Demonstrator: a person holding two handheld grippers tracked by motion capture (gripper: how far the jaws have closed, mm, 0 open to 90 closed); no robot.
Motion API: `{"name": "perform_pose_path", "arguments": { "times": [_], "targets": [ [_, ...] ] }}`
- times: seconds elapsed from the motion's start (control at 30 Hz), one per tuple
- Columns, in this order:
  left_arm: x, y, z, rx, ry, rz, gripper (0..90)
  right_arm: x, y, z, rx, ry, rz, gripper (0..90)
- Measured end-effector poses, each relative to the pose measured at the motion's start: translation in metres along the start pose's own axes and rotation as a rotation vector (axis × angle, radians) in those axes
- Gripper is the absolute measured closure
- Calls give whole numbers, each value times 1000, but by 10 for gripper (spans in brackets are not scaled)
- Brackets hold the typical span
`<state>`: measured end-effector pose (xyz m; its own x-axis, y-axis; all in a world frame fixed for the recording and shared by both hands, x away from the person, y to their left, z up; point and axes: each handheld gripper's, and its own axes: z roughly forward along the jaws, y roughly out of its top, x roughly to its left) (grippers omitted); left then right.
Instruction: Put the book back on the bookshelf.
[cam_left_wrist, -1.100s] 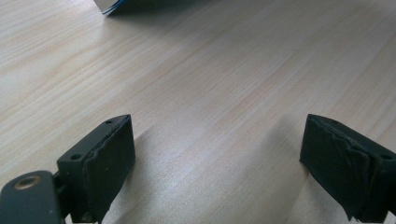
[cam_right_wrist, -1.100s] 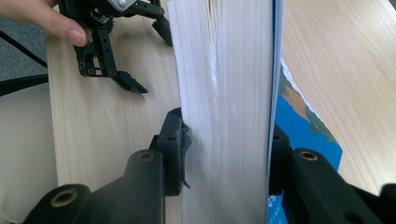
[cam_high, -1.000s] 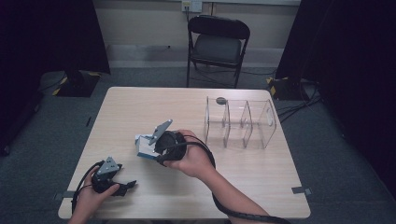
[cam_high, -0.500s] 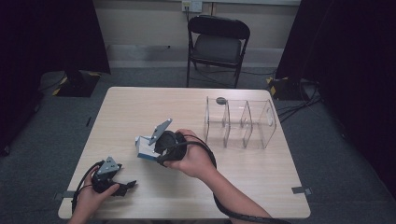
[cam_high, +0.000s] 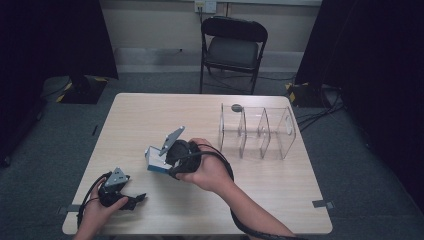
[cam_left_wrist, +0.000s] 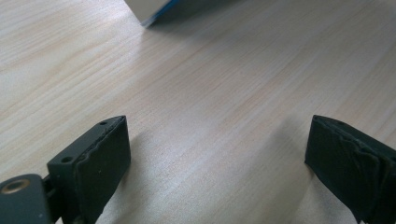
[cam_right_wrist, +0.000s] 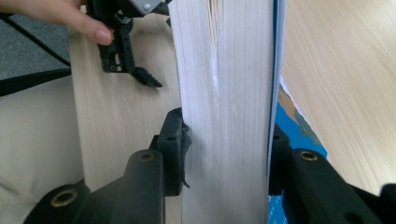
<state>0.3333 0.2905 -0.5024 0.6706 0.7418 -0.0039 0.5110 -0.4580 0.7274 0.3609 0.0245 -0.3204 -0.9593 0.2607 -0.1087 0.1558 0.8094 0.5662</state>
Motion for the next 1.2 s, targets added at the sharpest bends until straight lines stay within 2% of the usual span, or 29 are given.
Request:
{"name": "perform_pose_path", "arguments": {
  "times": [0.13, 0.4, 0.57, 0.7, 1.2],
  "targets": [
    [0, 0, 0, 6, -7, -6, 50, 0, 1, -8, -2, 11, 7, 617],
    [0, 1, 0, 15, -4, -6, 42, 1, 5, -7, 12, 11, -12, 617],
    [0, 1, 0, 15, -5, -6, 39, 2, 7, -18, 24, 36, -14, 616],
    [0, 1, 1, 10, -2, -11, 30, 3, 12, -23, 37, 37, -17, 614],
    [1, 1, 1, 18, -2, -1, 21, -8, 26, -21, 55, 55, -26, 612]
  ]
}}
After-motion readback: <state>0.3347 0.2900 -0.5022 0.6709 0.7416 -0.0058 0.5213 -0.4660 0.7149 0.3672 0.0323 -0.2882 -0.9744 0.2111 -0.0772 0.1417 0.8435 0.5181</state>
